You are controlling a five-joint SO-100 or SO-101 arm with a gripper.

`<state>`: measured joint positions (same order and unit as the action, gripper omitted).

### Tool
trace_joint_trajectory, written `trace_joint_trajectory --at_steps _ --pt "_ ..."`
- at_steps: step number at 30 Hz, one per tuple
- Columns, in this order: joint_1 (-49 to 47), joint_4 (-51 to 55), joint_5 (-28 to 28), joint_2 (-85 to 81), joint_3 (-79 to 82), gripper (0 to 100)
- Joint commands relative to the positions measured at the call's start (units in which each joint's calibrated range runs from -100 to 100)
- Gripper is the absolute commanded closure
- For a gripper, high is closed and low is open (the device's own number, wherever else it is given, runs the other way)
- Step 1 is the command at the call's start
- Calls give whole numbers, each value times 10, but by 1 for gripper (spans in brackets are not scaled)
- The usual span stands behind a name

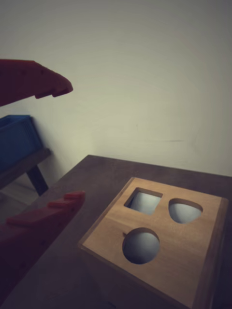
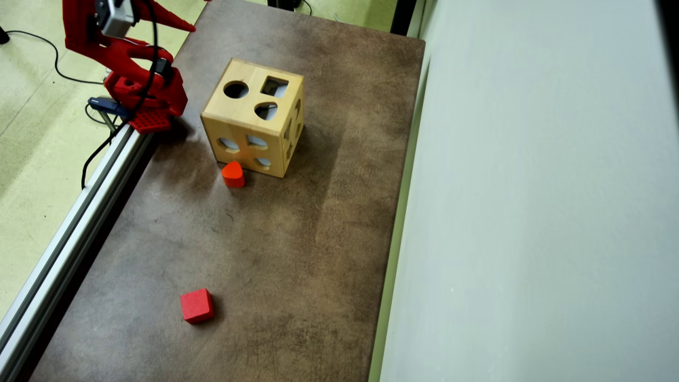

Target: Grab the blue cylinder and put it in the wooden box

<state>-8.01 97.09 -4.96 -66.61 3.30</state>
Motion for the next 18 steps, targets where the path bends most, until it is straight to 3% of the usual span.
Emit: trace_joint_trajectory --at_steps 1,13,18 --pt "3 6 -4 -39 -9 69" --pt "4 13 -4 -135 -9 69" --pt "4 13 -4 -176 -8 79"
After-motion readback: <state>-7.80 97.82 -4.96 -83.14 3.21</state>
